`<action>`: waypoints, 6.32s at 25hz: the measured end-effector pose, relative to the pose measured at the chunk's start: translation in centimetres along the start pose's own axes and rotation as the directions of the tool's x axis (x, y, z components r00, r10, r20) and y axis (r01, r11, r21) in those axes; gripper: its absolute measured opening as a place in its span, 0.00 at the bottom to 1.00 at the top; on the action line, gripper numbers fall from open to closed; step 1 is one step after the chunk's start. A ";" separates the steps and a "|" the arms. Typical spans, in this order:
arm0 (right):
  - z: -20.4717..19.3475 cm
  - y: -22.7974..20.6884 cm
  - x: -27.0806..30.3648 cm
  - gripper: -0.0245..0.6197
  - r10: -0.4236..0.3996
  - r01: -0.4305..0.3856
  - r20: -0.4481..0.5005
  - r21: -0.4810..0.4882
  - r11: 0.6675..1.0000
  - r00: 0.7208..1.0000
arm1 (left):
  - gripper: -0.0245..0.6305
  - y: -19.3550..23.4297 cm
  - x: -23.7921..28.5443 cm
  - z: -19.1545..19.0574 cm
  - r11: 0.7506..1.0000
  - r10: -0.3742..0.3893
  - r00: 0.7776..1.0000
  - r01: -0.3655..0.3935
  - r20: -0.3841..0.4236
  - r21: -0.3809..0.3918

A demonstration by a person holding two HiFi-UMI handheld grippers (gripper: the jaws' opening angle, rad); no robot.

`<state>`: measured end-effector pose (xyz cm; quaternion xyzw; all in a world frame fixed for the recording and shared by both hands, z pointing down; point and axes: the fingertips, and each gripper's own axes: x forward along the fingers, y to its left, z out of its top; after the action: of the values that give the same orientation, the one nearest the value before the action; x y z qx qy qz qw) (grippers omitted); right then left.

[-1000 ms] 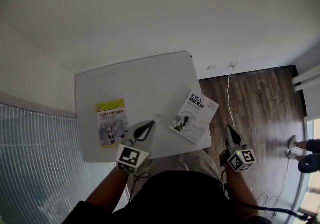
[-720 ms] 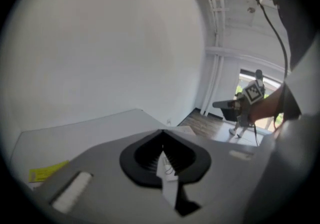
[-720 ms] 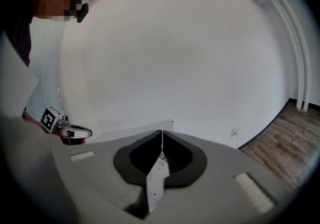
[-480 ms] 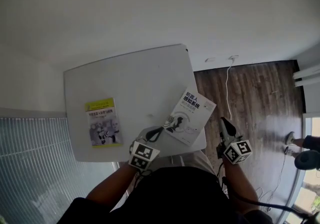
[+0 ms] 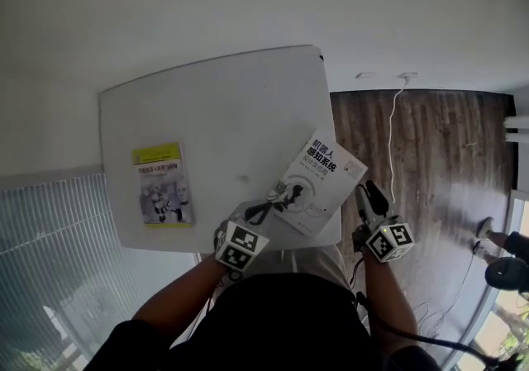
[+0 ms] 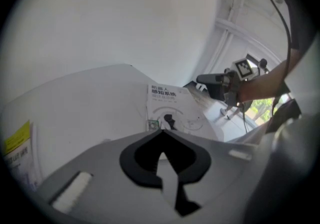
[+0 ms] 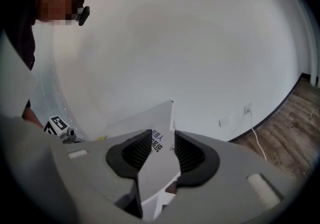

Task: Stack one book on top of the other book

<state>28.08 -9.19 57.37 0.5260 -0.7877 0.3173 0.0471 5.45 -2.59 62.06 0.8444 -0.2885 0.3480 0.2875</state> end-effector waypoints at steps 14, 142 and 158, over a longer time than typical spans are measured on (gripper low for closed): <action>-4.5 -4.0 3.3 0.51 0.013 0.005 -0.110 0.170 0.985 0.994 | 0.04 -1.2 2.5 -1.6 1.000 -0.020 0.996 0.019 -0.084 -0.020; 9.7 18.2 1.7 0.12 0.723 -0.724 0.210 -0.086 0.685 0.659 | 0.12 0.6 -11.4 5.5 0.941 -0.251 0.928 0.301 0.275 -0.155; 11.5 18.6 3.4 0.11 0.829 -0.832 0.123 -0.035 0.553 0.546 | 0.12 -1.1 -12.6 6.8 0.943 -0.087 0.944 0.182 0.319 -0.280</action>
<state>13.59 -13.66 41.23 0.1108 -0.9395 0.2790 -0.1649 1.67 -2.92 48.19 0.8508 -0.3203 0.1455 0.3904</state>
